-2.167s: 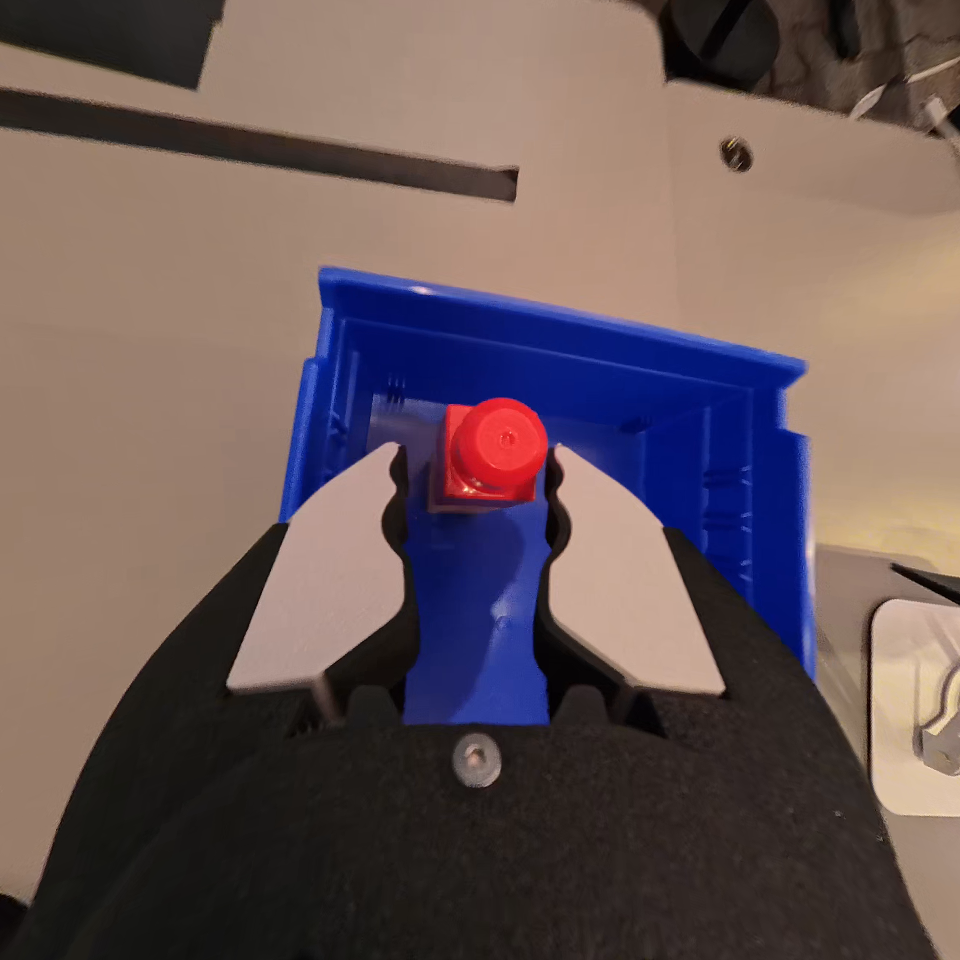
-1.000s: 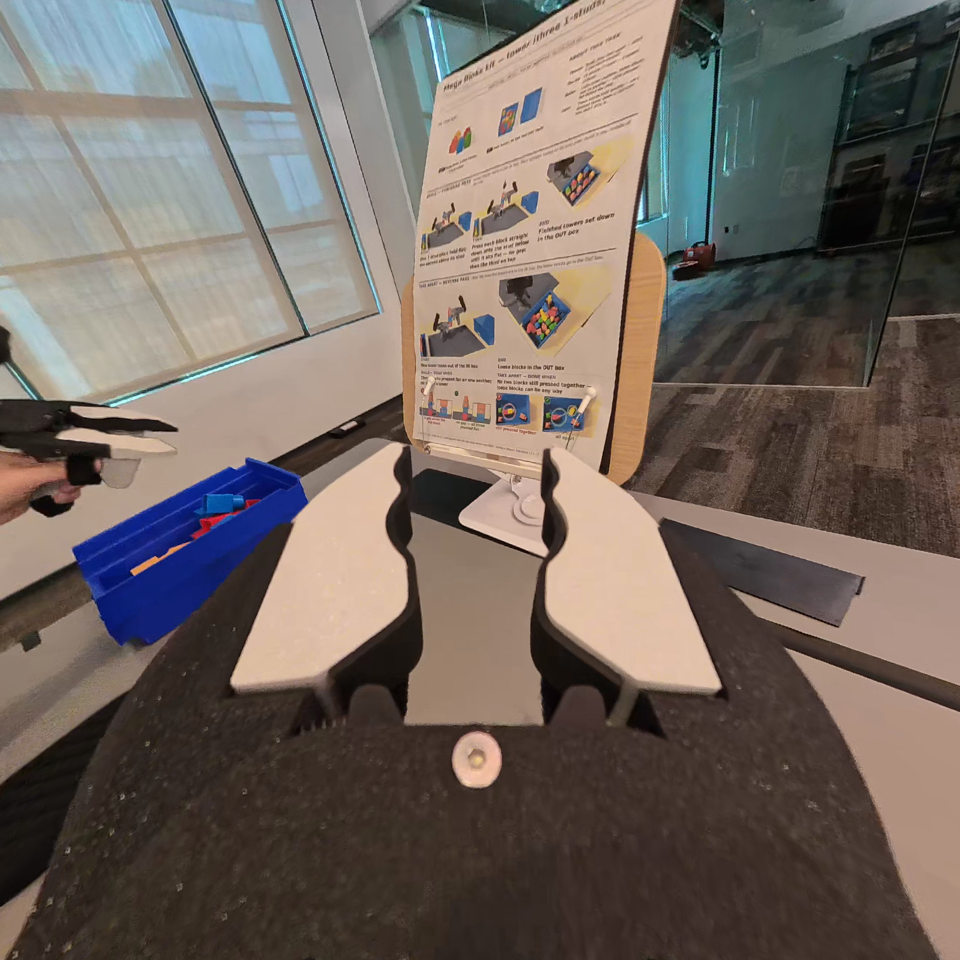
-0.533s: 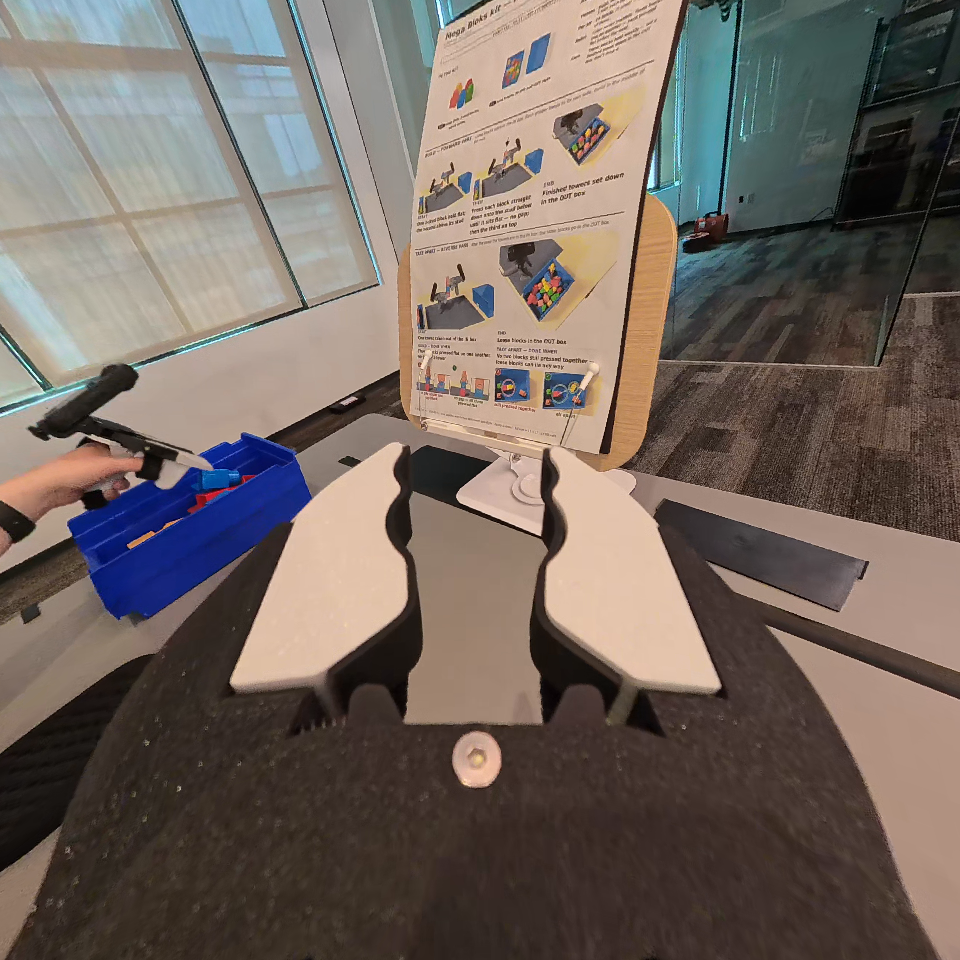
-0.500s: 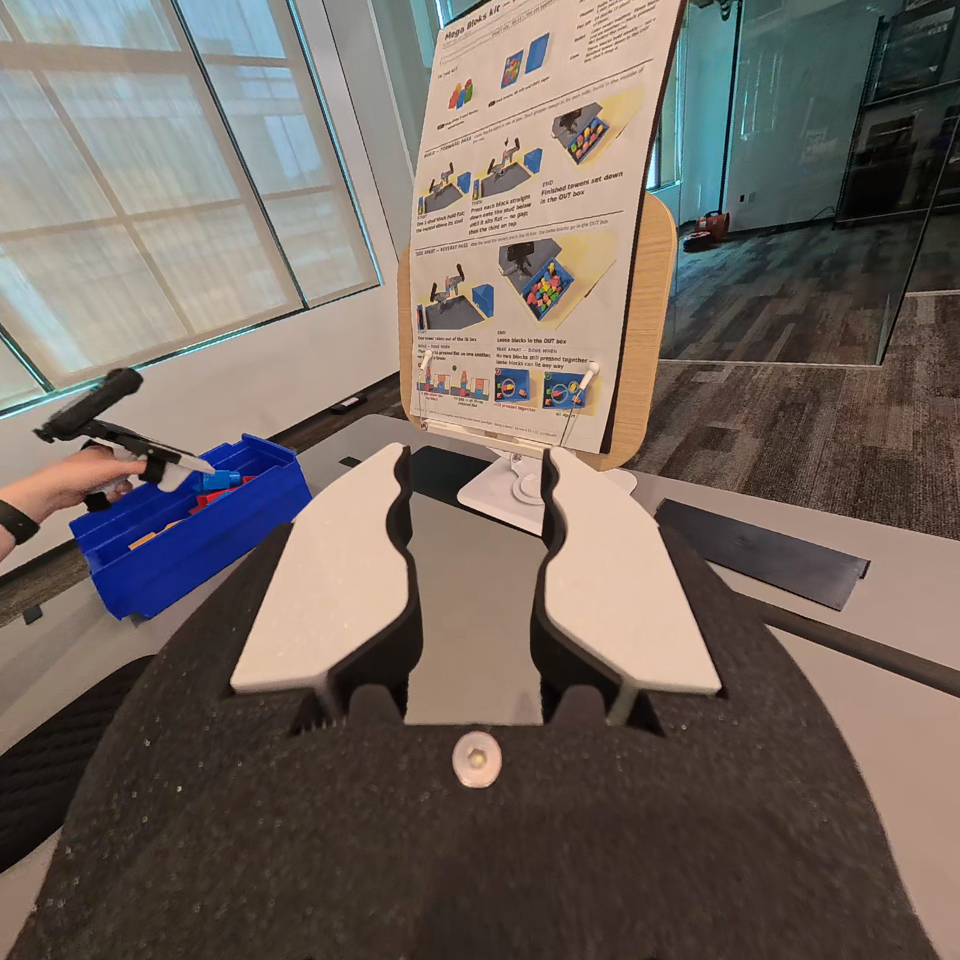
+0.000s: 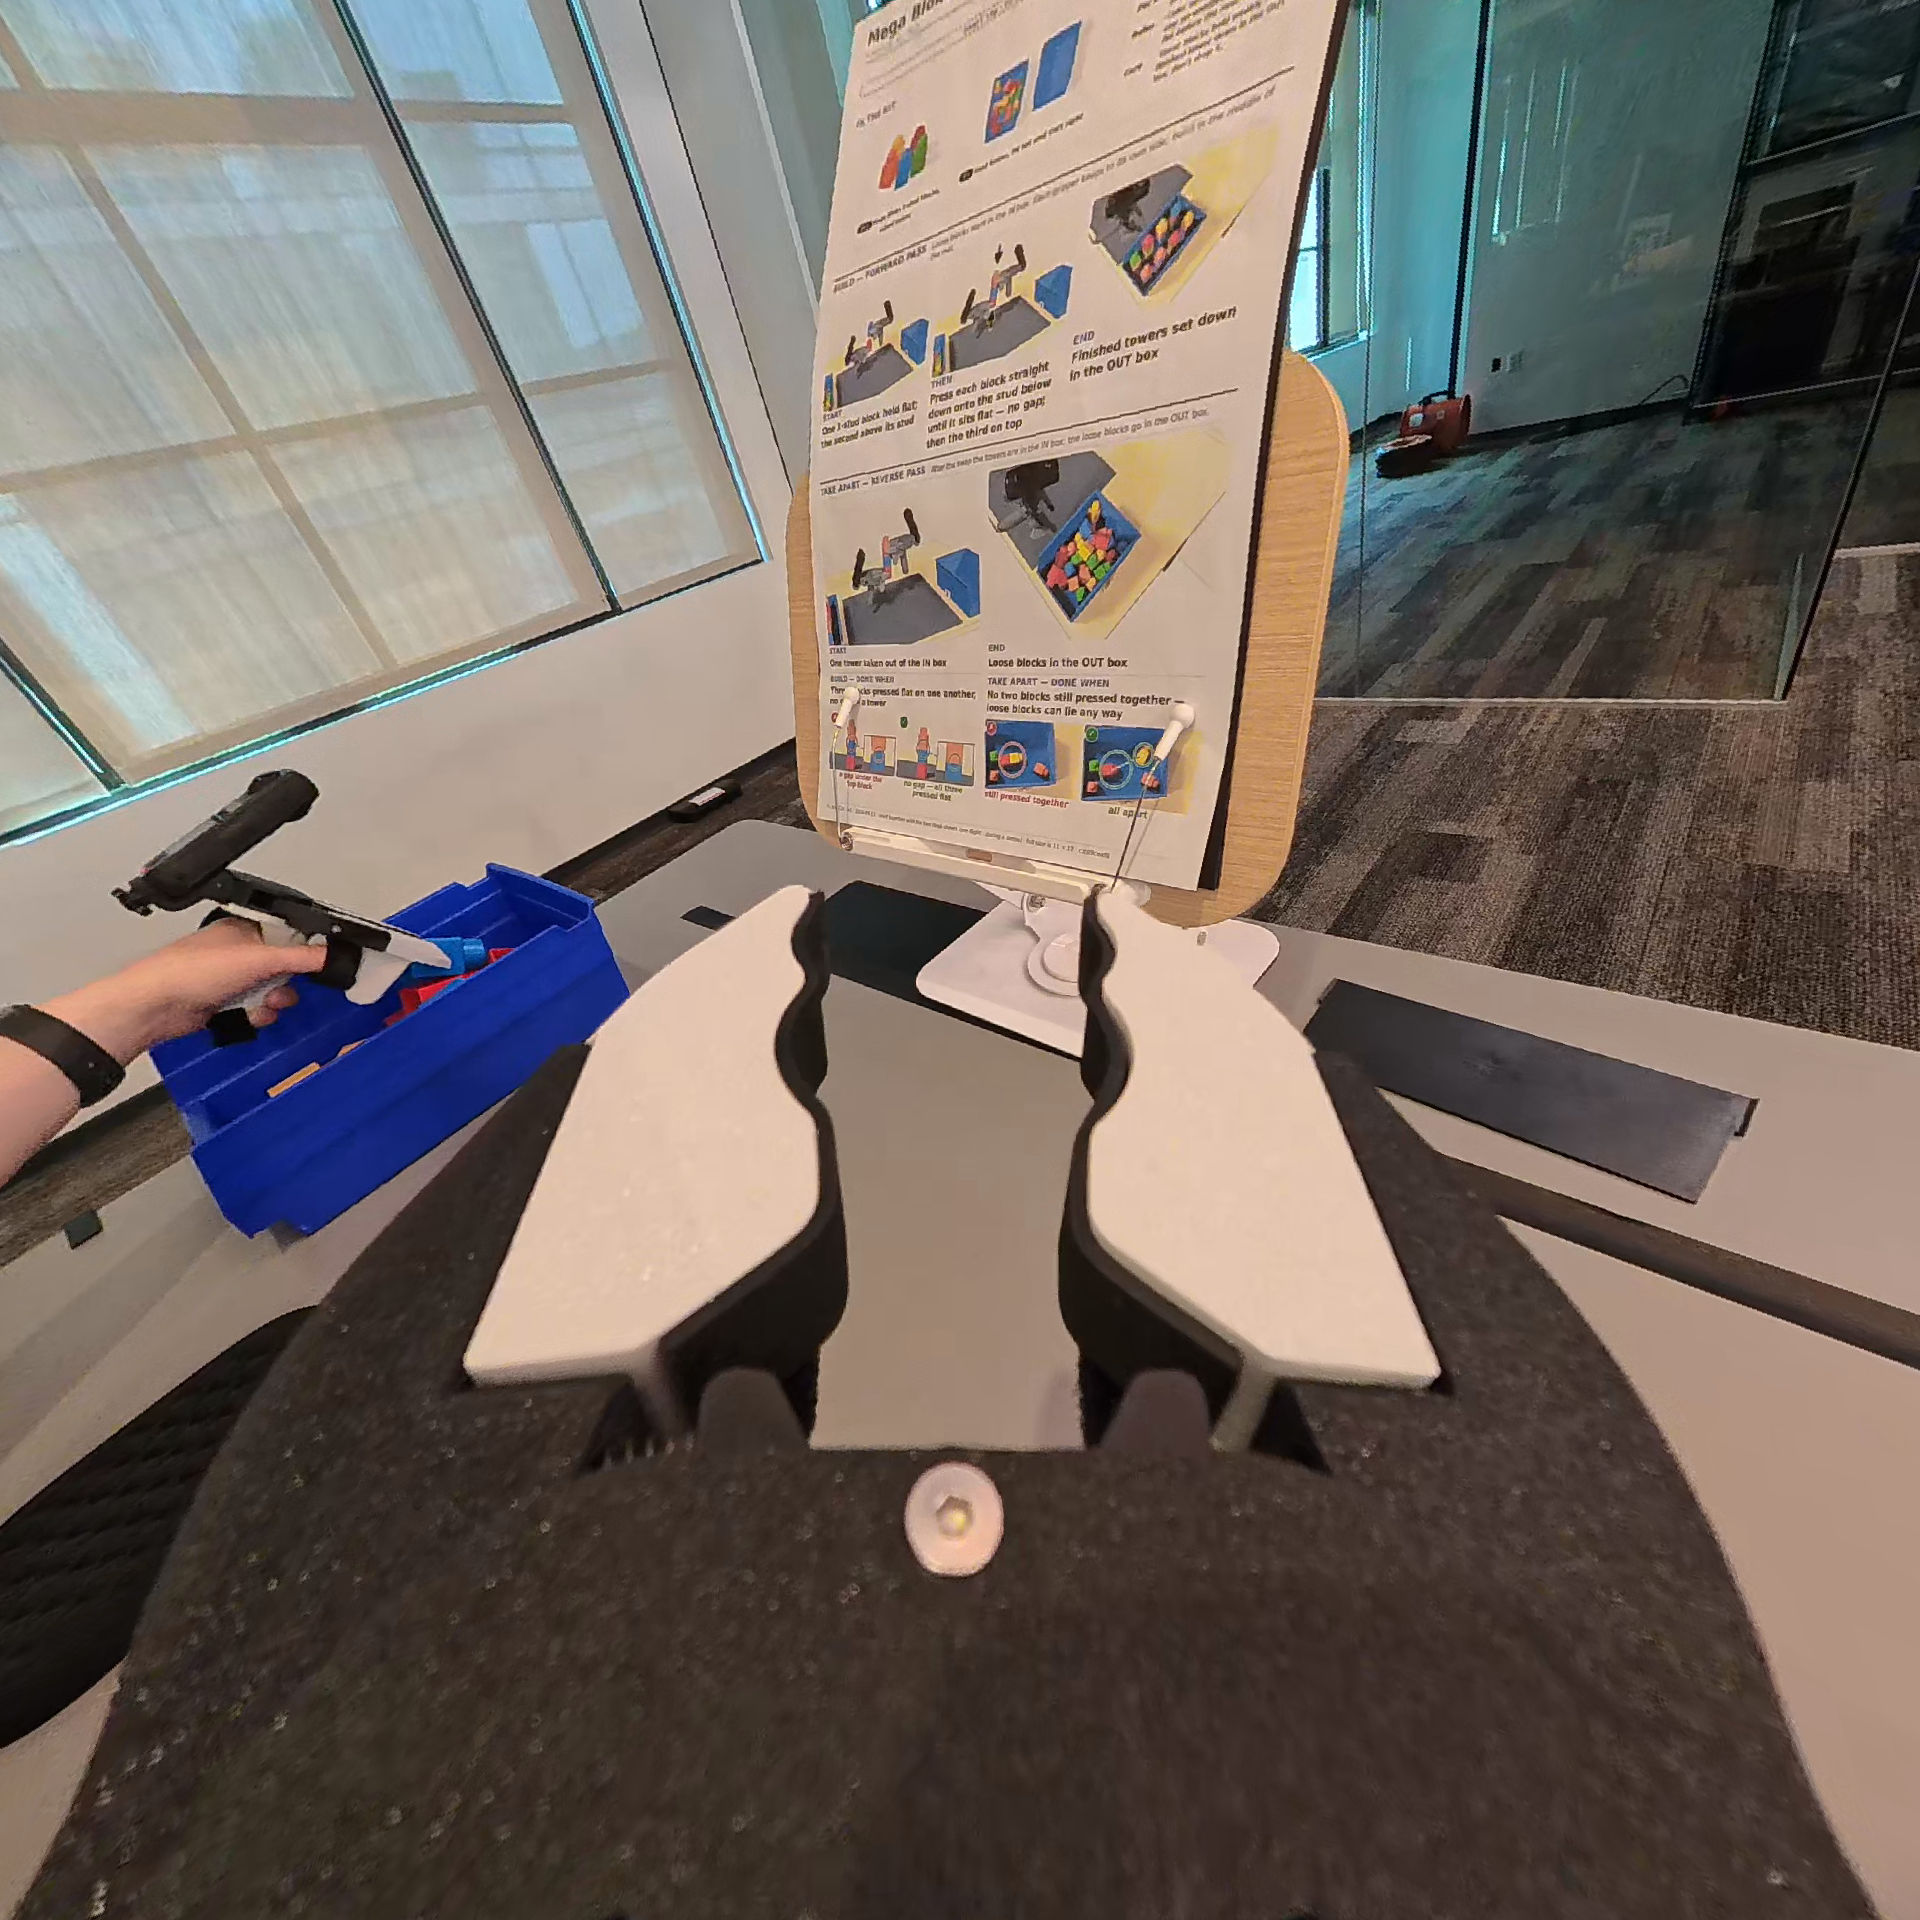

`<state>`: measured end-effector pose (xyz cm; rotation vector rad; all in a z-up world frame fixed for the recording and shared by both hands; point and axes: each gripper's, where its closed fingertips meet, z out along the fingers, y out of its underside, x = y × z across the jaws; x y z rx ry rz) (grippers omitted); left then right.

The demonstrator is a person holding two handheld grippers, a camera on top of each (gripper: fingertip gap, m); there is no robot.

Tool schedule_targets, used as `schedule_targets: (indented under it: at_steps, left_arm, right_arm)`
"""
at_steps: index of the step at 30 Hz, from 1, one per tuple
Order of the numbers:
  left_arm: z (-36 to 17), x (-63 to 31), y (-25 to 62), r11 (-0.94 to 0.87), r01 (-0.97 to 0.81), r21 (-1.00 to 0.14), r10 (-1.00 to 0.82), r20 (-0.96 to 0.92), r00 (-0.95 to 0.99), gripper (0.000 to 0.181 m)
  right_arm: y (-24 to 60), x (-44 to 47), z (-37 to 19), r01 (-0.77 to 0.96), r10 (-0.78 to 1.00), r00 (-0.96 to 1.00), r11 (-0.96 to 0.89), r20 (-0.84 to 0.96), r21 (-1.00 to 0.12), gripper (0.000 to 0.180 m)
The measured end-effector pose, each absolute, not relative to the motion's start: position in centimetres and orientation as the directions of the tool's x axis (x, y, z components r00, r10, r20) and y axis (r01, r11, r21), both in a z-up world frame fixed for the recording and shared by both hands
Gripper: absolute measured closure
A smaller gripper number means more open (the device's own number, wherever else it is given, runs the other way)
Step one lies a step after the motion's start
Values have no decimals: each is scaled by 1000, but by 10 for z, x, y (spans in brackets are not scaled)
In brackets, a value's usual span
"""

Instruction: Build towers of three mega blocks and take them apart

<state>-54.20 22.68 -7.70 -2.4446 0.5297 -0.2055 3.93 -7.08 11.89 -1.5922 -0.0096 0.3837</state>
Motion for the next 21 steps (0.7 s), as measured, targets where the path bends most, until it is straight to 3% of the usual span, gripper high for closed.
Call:
schedule_targets:
  at_steps: [5,9,14,18,21]
  left_arm:
    - [-66,-535,224,-681,-336,-651,-454,16,891,144]
    - [-7,-492,210,-545,-206,-812,-550,161,820,144]
    - [107,-388,121,-252,70,-965,-838,254,483,144]
    - [153,-320,31,-134,235,-963,-952,191,238,144]
    - [165,-281,-22,-144,317,-938,-981,178,82,144]
  right_arm:
    - [-67,36,114,-234,253,935,-92,-250,-968,135]
    - [-58,19,112,-255,316,908,-105,-276,-961,136]
    - [-44,-52,123,-269,557,785,-86,-271,-959,136]
    - [-54,-139,141,-353,811,519,-83,-269,-932,131]
    - [-67,-182,151,-423,892,376,-77,-252,-903,126]
